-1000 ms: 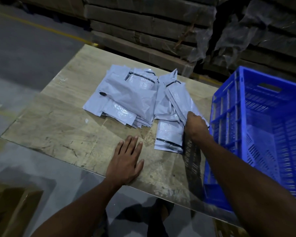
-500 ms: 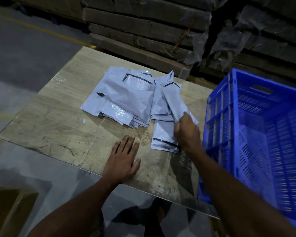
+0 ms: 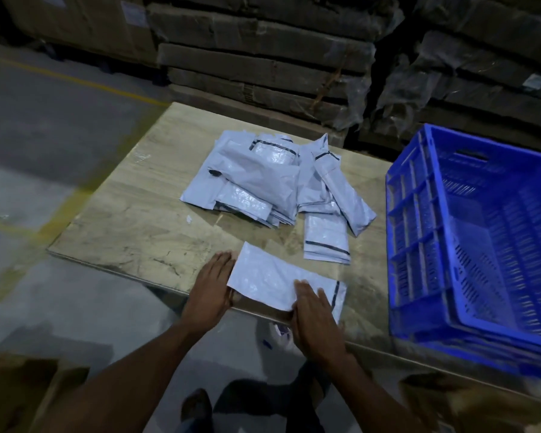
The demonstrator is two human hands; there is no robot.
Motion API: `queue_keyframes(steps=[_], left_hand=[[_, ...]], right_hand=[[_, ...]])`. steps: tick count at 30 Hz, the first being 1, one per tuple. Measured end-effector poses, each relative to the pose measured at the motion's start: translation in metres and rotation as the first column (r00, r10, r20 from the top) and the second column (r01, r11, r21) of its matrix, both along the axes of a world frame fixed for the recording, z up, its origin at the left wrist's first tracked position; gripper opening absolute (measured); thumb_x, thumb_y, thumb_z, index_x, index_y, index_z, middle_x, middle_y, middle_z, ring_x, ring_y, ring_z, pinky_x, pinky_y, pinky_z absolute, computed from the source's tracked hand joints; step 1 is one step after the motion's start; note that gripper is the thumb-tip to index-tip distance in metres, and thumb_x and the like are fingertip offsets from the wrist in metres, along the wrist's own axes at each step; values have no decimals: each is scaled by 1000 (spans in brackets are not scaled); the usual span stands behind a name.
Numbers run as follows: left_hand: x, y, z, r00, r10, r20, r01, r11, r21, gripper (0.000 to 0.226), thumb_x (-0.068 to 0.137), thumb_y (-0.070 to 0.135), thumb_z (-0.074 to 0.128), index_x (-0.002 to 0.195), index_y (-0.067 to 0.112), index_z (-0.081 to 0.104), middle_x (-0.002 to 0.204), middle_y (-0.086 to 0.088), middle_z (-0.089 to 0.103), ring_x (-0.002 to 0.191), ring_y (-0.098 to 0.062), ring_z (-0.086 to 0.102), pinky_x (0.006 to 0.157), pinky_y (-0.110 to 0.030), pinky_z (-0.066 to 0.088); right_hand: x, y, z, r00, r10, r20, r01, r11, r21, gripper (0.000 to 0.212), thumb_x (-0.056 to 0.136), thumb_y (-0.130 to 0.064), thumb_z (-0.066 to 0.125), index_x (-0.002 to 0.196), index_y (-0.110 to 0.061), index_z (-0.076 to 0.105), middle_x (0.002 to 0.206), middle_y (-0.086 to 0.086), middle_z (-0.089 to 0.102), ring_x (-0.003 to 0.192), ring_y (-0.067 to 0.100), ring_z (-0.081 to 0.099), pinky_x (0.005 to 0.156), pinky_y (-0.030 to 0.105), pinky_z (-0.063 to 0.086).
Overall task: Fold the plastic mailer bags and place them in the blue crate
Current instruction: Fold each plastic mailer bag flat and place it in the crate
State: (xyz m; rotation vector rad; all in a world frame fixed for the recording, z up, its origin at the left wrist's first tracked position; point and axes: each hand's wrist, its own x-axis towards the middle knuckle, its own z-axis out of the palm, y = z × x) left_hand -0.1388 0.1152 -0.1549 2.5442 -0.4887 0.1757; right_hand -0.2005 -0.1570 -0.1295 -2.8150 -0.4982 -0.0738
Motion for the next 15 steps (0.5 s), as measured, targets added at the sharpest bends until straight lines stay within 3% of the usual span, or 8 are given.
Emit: queue_keyframes(steps=[3, 5, 8, 11, 13, 15], left_hand=[[8, 33, 6, 995, 99, 10, -98, 993, -59, 49, 90, 17, 45, 132, -5, 57, 135, -27, 61, 123, -42, 59, 110, -43, 39], [13, 35, 21, 983, 175, 50, -170, 981, -90, 45, 97, 21, 44, 128, -5, 63, 129, -24, 66, 117, -39, 62, 105, -39, 41], [16, 1, 46, 993, 22, 117, -20, 1000, -18, 45, 99, 23, 42, 130, -1, 64, 132, -21, 66, 122, -34, 60, 107, -45, 48], [10, -46, 46, 978, -182, 101, 167, 976, 138, 49, 101, 27, 39, 133, 0, 64, 137, -17, 65, 128, -33, 62, 111, -46, 45], [7, -64, 33, 962, -266, 66, 243, 939, 242, 52, 101, 28, 36, 136, 2, 64, 143, -15, 62, 134, -31, 58, 111, -49, 47], [5, -68, 19, 964, -265, 13, 246, 913, 326, 55, 103, 30, 33, 143, 4, 58, 151, -14, 54, 143, -29, 49, 113, -52, 44]], right_hand=[[-1, 6, 1, 1000, 17, 1, -17, 999, -48, 36, 94, -18, 50, 127, -4, 49, 148, 18, 50, 139, 37, 46, 114, 51, 23], [-4, 10, 9, 1000, 16, -1, -16, 999, -32, 32, 96, -26, 46, 119, -7, 56, 148, 16, 51, 140, 35, 45, 115, 53, 24], [-3, 21, 27, 993, -117, 7, 116, 990, 86, 42, 94, -34, 39, 128, -12, 51, 139, 12, 60, 139, 34, 46, 116, 58, 32], [9, 41, 31, 982, -189, 4, 187, 977, 106, 45, 105, -39, 20, 137, -17, 44, 139, 11, 60, 137, 30, 46, 113, 50, 25], [16, 49, 20, 974, -210, -90, 216, 974, 62, 58, 107, -41, 12, 147, -14, 44, 151, 8, 49, 143, 27, 41, 115, 48, 17], [14, 48, 4, 964, -244, -108, 242, 970, -31, 55, 107, -36, 22, 154, -13, 38, 161, 4, 34, 150, 26, 30, 118, 49, 14]])
